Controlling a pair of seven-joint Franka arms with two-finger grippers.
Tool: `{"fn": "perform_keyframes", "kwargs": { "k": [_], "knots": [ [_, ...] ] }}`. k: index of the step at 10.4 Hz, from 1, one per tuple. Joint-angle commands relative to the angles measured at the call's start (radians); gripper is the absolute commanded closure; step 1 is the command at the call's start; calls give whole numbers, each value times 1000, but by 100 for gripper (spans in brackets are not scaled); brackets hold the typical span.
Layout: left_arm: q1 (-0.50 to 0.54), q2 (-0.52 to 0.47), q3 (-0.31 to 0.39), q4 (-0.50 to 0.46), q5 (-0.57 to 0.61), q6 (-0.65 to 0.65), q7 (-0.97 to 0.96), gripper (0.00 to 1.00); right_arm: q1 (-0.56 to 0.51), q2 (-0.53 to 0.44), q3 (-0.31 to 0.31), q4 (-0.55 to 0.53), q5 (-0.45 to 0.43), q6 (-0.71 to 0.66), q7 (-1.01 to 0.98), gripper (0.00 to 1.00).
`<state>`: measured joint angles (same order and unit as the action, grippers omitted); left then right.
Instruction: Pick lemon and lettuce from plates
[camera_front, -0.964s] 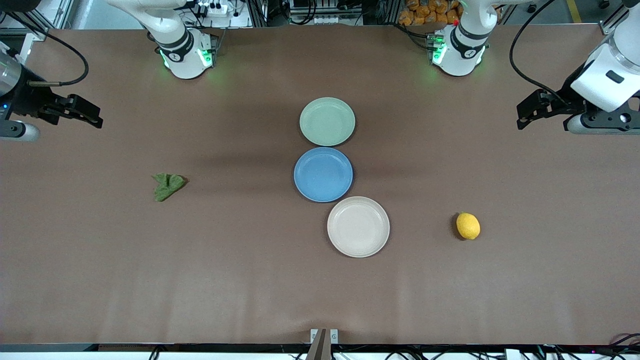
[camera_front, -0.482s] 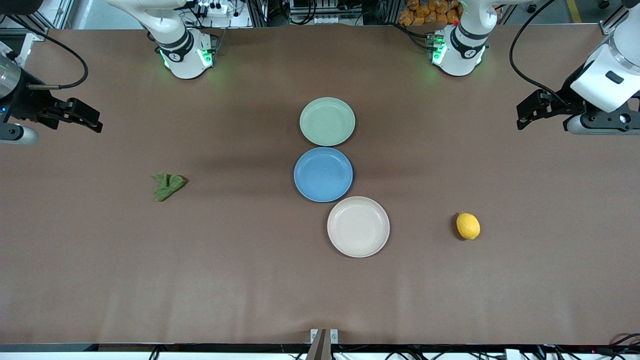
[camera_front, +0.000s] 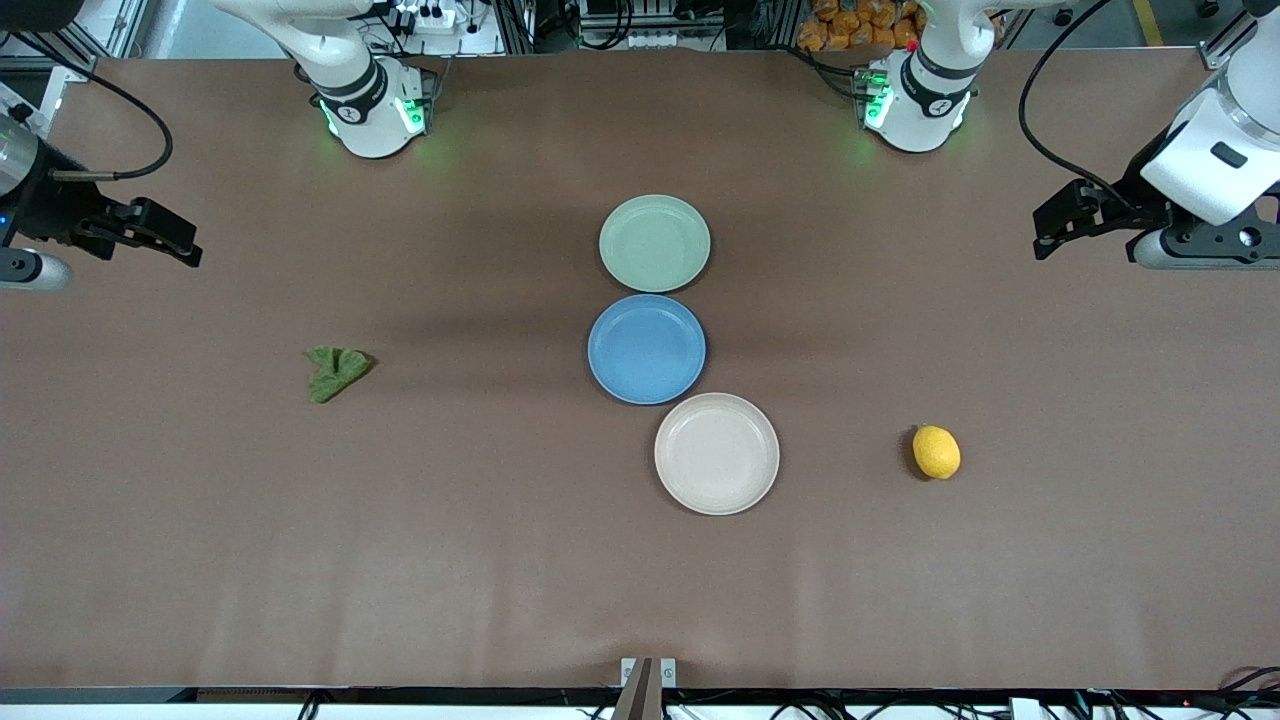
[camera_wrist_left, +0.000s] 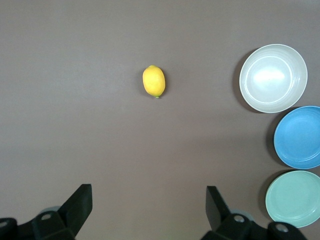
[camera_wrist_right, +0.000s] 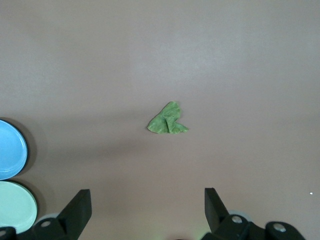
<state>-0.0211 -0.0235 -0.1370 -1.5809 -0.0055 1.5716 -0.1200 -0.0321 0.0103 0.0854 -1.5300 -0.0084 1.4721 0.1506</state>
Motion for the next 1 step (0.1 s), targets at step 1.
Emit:
{"fn": "perform_keyframes", "kwargs": {
  "k": [1],
  "knots": [
    [4, 8, -3, 16, -10, -19, 11, 0, -9, 7, 4, 11, 11, -9, 0, 0]
  ]
}}
